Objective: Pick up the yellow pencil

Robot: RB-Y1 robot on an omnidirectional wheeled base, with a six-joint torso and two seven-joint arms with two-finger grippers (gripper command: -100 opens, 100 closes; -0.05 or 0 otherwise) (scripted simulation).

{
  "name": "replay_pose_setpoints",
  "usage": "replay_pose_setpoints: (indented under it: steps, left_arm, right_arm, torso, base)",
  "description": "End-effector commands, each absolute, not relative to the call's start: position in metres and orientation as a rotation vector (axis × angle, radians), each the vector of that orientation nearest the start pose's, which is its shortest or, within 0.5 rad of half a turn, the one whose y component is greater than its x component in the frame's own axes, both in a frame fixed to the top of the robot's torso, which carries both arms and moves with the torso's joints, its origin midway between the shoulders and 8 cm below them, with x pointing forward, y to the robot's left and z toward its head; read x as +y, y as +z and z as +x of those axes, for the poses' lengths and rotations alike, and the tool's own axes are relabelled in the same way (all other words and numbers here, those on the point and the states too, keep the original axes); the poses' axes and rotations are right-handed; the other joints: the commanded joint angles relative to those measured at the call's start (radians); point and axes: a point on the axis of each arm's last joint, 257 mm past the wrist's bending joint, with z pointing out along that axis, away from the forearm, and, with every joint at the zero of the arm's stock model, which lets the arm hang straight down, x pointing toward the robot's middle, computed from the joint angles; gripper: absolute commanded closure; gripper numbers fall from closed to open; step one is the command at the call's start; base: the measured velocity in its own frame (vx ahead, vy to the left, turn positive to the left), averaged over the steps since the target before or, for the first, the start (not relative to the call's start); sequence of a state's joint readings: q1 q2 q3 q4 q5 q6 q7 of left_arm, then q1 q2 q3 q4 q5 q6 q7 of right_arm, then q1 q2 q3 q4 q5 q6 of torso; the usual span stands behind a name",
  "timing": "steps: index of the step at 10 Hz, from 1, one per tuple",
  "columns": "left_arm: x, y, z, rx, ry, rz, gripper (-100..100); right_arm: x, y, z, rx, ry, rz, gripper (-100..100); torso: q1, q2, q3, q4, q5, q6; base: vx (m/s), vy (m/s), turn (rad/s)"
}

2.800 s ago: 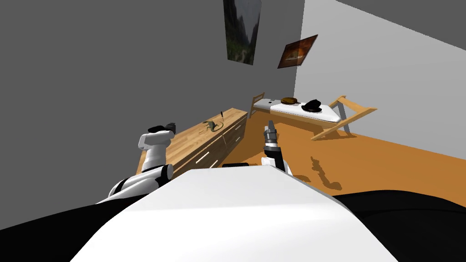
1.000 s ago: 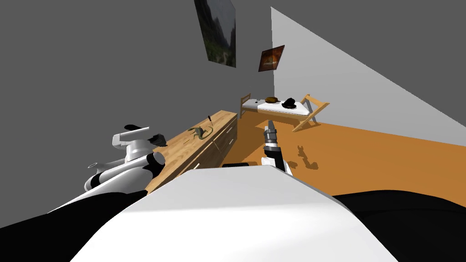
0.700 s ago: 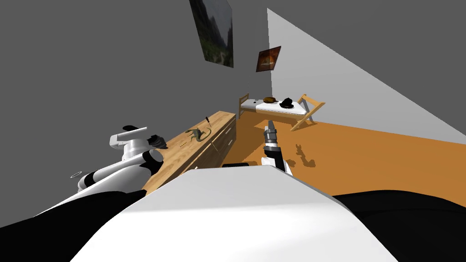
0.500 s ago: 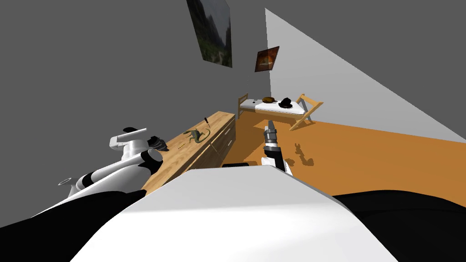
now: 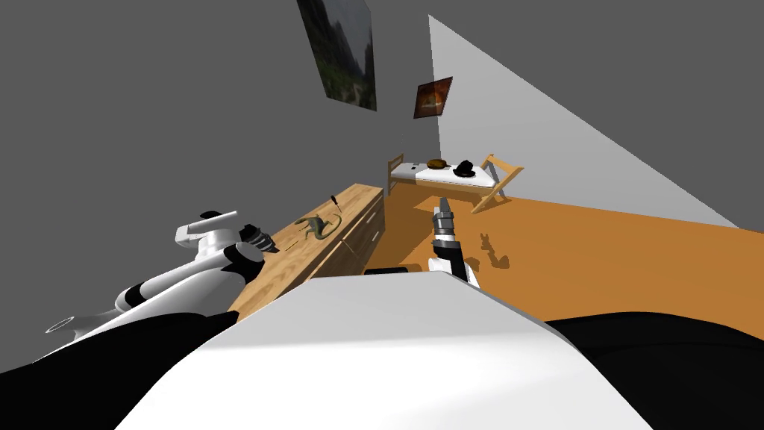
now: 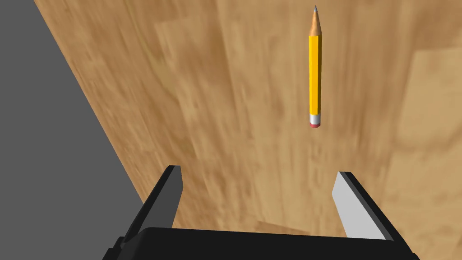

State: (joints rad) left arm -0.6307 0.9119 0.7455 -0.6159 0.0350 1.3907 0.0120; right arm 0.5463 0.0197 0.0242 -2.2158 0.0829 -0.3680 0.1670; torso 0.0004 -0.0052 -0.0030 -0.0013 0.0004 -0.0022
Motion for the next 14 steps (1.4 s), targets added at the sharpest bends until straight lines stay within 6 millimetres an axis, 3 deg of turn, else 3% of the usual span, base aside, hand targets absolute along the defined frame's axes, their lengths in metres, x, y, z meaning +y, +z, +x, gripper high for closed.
replay_pose_setpoints:
  steps: [1,2,4,6,7,14]
  left_arm:
    - [0.708,-0.265,0.336,0.927,-0.008,-2.679,-100]
    - [0.698,-0.272,0.324,0.886,0.013,-2.761,-100]
    - [0.698,-0.272,0.324,0.886,0.013,-2.761,-100]
    - [0.676,-0.285,0.306,0.812,0.058,-2.897,-100]
    - [0.688,-0.268,0.315,0.8,0.028,-2.847,-100]
    - [0.658,-0.293,0.292,0.757,0.103,-2.994,-100]
  right_arm:
    - [-0.277,-0.049,0.371,0.858,1.048,0.733,0]
    - [-0.277,-0.049,0.371,0.858,1.048,0.733,0]
    - [-0.277,-0.049,0.371,0.858,1.048,0.733,0]
    - [-0.277,-0.049,0.371,0.858,1.048,0.733,0]
    - [-0.277,-0.049,0.371,0.858,1.048,0.733,0]
    - [-0.277,-0.049,0.371,0.858,1.048,0.733,0]
  torso:
    - [0.0,0.0,0.0,0.0,0.0,0.0]
    - [0.0,0.002,0.001,0.0,0.0,0.0]
    - [0.0,0.001,0.0,0.0,0.0,0.0]
    - [0.0,0.001,0.001,0.0,0.0,0.0]
    - [0.0,-0.001,0.0,0.0,0.0,0.0]
    - [0.0,0.003,0.001,0.001,0.0,0.0]
  base:
    - [0.032,0.005,0.009]
    - [0.057,0.0,-0.07]
    - [0.043,0.003,-0.025]
    - [0.071,0.005,-0.085]
    - [0.077,0.02,-0.021]
    - [0.028,0.004,-0.012]
